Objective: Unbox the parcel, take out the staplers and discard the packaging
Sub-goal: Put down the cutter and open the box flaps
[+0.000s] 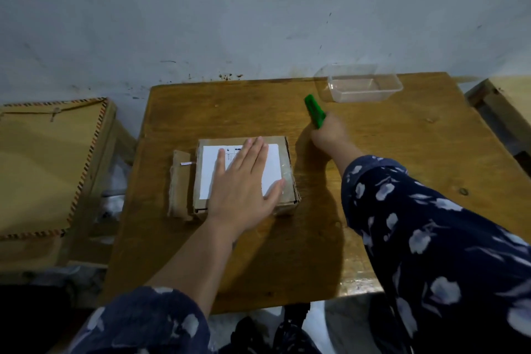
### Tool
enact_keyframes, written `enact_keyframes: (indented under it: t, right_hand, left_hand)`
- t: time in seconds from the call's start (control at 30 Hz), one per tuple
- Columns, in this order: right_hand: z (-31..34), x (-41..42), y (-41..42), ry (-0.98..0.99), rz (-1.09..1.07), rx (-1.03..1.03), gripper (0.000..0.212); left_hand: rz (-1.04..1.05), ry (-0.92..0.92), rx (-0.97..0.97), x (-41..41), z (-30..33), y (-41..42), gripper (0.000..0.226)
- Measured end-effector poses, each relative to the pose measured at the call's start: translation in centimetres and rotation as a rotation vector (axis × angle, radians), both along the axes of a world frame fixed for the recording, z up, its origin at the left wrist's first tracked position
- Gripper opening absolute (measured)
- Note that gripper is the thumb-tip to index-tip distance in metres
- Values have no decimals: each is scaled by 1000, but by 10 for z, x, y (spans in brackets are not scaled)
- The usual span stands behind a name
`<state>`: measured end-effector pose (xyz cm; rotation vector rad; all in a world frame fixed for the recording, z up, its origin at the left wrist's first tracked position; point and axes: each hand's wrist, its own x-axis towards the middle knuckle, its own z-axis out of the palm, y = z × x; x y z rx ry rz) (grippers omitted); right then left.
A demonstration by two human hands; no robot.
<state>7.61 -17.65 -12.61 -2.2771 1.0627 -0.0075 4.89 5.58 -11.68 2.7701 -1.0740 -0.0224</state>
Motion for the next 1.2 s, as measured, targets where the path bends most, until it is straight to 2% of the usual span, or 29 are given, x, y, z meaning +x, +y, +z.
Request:
enact_keyframes:
  t: [0.17, 0.27, 0.43, 0.5, 0.57, 0.73, 0.87, 0.97, 1.2]
  right_hand:
    - [8, -20, 28, -153, -42, 157, 51]
    - [17, -36, 44, -235, -108, 427, 51]
    - [44, -81, 65, -363, -126, 934, 66]
    - [50, -100, 68, -407, -107, 1014, 70]
    - [52, -120, 75, -382, -77, 911, 69]
    - [41, -157, 99, -378, -62, 480, 51]
    - [48, -175, 118, -340, 31, 189, 49]
    - [56, -182, 131, -296, 76, 94, 49]
    - [66, -180, 143, -225, 70, 9, 48]
  left_hand:
    - [-2, 0, 3, 0, 0, -1, 73]
    - [1, -1, 13, -1, 1, -1, 75]
    - [2, 15, 10, -3, 3, -1, 74]
    - [1, 17, 18, -3, 5, 0, 74]
    - [2, 16, 33, -3, 5, 0, 73]
    - [4, -3, 31, -3, 4, 0, 74]
    - [2, -5, 36, -3, 5, -1, 74]
    - [-1, -2, 38, -2, 4, -2, 74]
    - [-4, -7, 32, -4, 2, -1, 73]
